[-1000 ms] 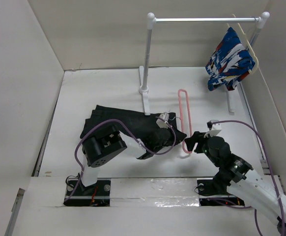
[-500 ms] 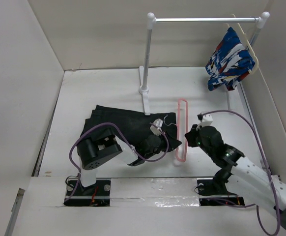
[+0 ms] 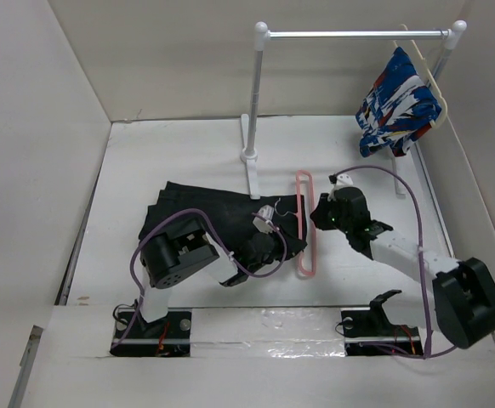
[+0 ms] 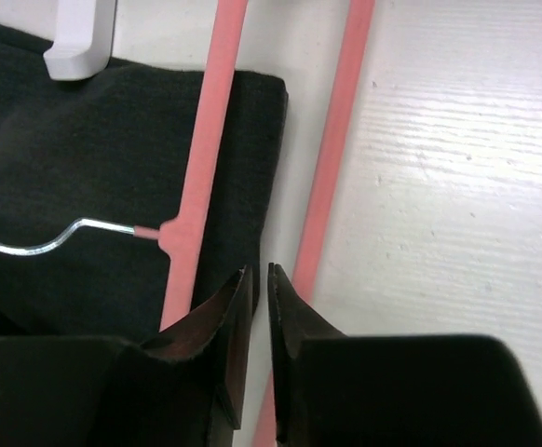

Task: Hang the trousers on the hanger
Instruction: Place the trousers on the hanger, then place the hanger at the clothesline, then reset both arms

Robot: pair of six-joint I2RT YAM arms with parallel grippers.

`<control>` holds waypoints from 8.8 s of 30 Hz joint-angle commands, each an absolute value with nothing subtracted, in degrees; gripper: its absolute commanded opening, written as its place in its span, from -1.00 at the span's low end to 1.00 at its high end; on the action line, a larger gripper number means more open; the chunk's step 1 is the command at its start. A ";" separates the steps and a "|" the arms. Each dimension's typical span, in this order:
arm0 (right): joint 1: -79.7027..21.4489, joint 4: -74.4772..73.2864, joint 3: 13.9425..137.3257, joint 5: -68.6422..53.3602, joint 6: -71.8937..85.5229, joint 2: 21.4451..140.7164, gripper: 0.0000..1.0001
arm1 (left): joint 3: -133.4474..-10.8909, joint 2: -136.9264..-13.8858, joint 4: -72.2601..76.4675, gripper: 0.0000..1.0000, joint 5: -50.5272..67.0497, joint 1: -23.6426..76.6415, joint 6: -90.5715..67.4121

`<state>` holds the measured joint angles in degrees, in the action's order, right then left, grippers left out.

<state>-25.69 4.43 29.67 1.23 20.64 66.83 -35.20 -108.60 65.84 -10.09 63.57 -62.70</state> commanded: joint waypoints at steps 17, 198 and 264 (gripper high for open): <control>-23.73 23.11 32.09 -5.10 21.27 84.29 -0.32 | -33.57 -109.95 71.81 -1.00 -10.55 62.05 -63.63; -16.27 51.59 72.03 -22.67 76.55 85.15 -1.00 | -19.78 -32.43 48.34 -0.03 -58.27 76.29 -6.77; -0.26 51.24 73.32 -34.54 71.29 92.92 1.00 | -22.50 -41.49 46.15 0.00 -58.54 73.57 -8.96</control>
